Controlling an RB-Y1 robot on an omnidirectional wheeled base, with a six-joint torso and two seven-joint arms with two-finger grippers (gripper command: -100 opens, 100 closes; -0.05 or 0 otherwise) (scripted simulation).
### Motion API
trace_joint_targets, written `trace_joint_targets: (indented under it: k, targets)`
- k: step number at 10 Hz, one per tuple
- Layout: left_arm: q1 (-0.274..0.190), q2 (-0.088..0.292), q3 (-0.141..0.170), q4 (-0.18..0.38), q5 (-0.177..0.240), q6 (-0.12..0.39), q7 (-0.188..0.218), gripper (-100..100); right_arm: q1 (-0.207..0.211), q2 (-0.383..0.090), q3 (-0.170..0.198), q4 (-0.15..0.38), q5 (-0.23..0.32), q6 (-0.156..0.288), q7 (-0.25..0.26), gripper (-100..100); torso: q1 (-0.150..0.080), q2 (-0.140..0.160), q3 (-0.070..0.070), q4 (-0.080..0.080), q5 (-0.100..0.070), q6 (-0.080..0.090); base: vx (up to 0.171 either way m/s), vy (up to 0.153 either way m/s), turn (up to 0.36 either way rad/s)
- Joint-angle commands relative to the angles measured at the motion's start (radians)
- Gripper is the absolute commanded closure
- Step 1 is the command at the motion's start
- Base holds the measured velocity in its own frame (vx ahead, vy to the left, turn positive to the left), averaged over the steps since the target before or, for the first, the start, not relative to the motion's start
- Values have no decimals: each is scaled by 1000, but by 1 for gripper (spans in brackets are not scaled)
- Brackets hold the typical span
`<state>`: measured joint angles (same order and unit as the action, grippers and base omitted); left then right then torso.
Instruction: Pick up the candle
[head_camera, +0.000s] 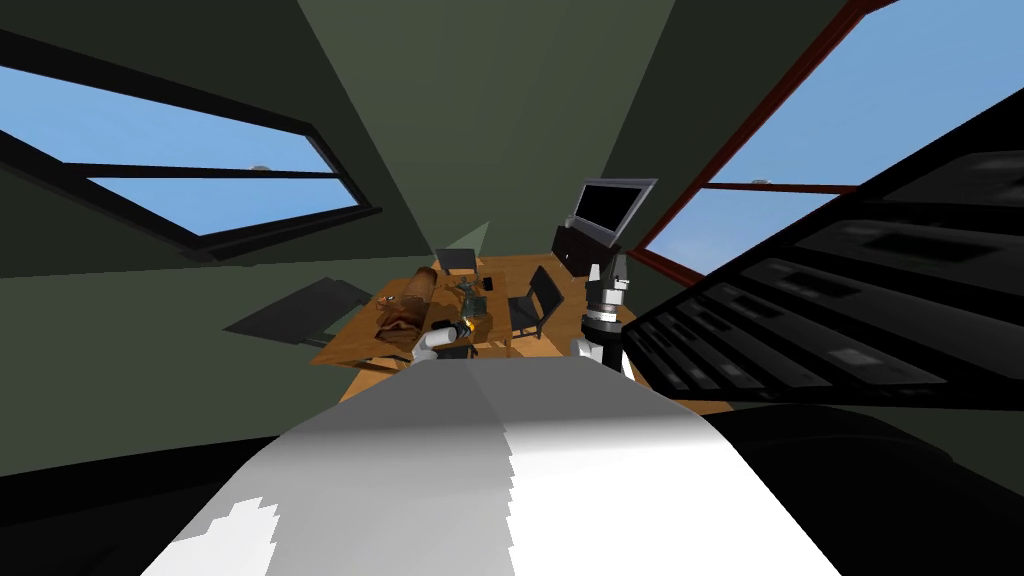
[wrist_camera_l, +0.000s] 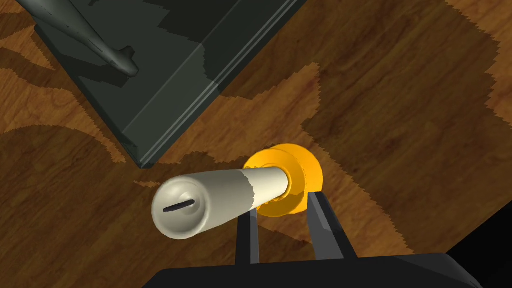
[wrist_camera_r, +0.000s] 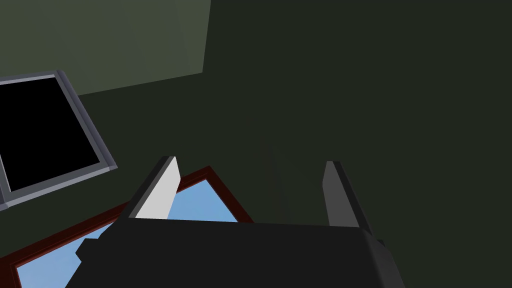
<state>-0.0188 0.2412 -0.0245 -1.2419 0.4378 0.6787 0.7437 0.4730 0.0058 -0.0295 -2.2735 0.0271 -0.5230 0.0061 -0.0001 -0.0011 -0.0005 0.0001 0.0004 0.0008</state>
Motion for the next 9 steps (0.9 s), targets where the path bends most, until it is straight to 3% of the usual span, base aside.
trace_joint_targets:
  k: [1,3,4,5,7,8,9]
  targets:
    - [0,0,0,0,0,0,0,100,0,0,0,0,0,0,0,0,0,0,0,0,0,0,0,0,0]
    - [0,0,0,0,0,0,1,100,0,0,0,0,0,0,0,0,1,-2,-1,-1,0,0,0,0,0]
    - [0,0,0,0,0,0,1,0,0,0,0,0,0,0,0,0,1,-2,-1,-1,1,1,0,0,0]
    - [0,16,-2,-30,3,26,13,100,0,0,0,0,0,0,0,0,1,-2,-1,-1,1,1,-16,3,-52]
    - [3,31,-5,-61,7,53,28,100,0,0,0,0,0,0,0,0,1,0,0,0,0,1,-30,-4,-11]
    - [1,27,-4,-51,6,42,22,100,0,0,0,0,0,0,0,0,0,1,0,0,0,0,-19,-2,7]
    - [1,28,-4,-54,6,46,24,0,0,0,0,0,0,0,0,0,1,0,0,0,0,1,0,0,0]
